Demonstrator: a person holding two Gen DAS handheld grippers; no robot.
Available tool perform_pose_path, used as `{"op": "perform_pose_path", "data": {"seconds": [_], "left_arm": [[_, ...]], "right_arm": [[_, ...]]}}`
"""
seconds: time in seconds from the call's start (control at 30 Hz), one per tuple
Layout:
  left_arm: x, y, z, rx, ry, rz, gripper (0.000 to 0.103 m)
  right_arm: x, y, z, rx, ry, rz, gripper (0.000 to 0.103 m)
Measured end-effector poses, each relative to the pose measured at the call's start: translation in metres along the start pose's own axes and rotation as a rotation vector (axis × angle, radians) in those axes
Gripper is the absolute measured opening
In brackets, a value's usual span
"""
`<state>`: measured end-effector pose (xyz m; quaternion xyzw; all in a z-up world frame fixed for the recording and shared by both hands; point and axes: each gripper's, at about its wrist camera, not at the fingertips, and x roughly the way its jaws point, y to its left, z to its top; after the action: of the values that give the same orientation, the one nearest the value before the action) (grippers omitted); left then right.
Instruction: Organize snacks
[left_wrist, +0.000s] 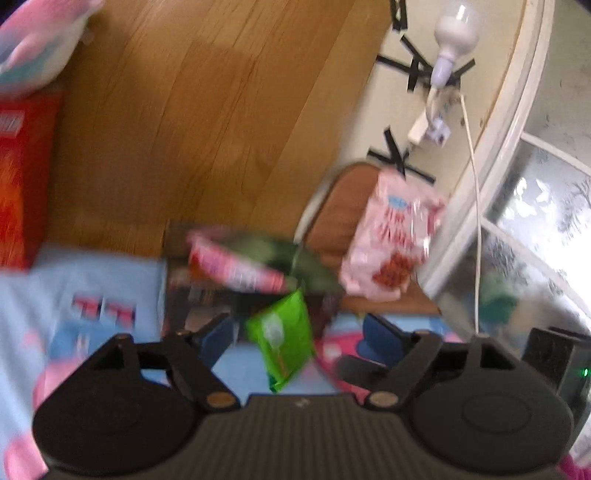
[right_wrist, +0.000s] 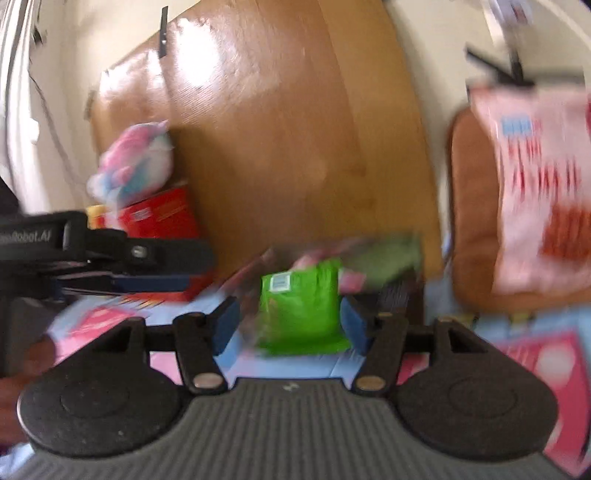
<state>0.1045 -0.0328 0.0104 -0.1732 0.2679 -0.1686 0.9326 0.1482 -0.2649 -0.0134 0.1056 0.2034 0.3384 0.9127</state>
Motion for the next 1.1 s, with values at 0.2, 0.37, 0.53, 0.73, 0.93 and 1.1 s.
{"op": "perform_pose_path", "data": {"seconds": [0.2, 0.37, 0.53, 0.73, 0.93, 1.1], "left_arm": [[-0.001, 0.014, -0.063, -0.135, 0.164, -0.039, 0.081], [0.006, 0.022, -0.071, -0.177, 0.198, -0.006, 0.081], [0.008, 0.026, -0.047, -0.171, 0.140, 0.032, 0.081], [0.052, 0.023, -0.009, -0.142, 0.130, 0.074, 0.079], [0.100, 0.032, -0.001, -0.168, 0.213, 0.033, 0.022], [0.065, 0.028, 0.002, -0.196, 0.143, -0.052, 0.023]], "right_arm": [[-0.038, 0.020, -0.058, -0.064, 0.159, 0.092, 0.064], [-0.033, 0.042, -0.071, -0.204, 0.212, 0.082, 0.065], [-0.030, 0.024, -0.050, -0.148, 0.142, 0.019, 0.065], [0.009, 0.007, -0.023, -0.182, 0.133, -0.033, 0.065], [0.065, -0.012, -0.011, -0.261, 0.262, -0.025, 0.075], [0.060, -0.003, -0.019, -0.300, 0.254, -0.011, 0.057]]}}
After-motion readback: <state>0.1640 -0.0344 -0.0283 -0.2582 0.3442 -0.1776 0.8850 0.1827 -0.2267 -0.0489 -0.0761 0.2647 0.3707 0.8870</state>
